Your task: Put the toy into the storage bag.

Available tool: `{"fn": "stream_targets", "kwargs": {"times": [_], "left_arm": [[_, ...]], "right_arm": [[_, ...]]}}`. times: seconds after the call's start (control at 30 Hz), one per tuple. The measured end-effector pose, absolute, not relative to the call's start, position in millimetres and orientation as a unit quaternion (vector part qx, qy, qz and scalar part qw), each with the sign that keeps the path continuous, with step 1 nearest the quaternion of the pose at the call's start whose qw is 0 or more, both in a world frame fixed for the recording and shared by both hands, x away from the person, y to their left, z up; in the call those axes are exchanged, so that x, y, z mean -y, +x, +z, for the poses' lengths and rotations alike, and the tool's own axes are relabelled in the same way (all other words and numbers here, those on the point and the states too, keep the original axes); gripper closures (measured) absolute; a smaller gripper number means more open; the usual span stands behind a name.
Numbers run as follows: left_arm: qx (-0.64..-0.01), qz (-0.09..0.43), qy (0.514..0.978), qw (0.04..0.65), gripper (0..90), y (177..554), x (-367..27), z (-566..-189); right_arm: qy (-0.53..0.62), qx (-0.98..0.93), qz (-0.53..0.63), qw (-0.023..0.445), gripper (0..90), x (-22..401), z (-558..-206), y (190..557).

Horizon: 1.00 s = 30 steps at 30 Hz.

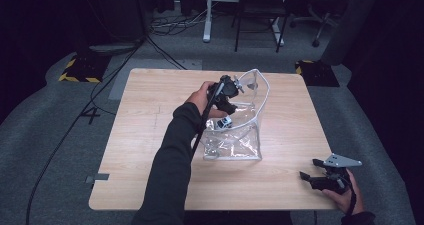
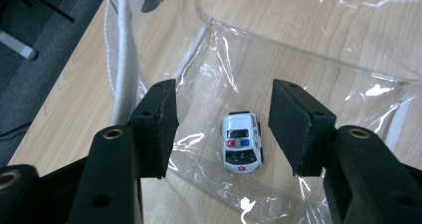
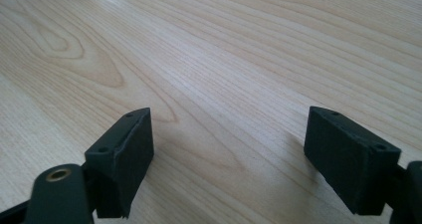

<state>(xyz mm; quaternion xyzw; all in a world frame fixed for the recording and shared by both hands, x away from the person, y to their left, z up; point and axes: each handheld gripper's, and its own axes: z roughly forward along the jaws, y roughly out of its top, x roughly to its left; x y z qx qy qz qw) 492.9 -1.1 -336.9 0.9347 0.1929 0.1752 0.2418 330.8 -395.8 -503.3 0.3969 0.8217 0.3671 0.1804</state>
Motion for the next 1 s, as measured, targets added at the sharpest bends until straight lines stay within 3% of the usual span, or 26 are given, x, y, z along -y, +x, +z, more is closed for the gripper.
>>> {"fn": "stream_targets", "kwargs": {"times": [0.4, 1.0], "left_arm": [[-0.207, 0.182, 0.914, 0.298, 43.2, 486, -6, -328], [-0.222, 0.226, 0.893, 0.320, 42.4, 480, -31, -312]], "right_arm": [[0.397, -0.822, 0.367, 0.180, 19.7, 396, -503, 331], [0.397, -0.822, 0.367, 0.180, 19.7, 396, -503, 331]]}}
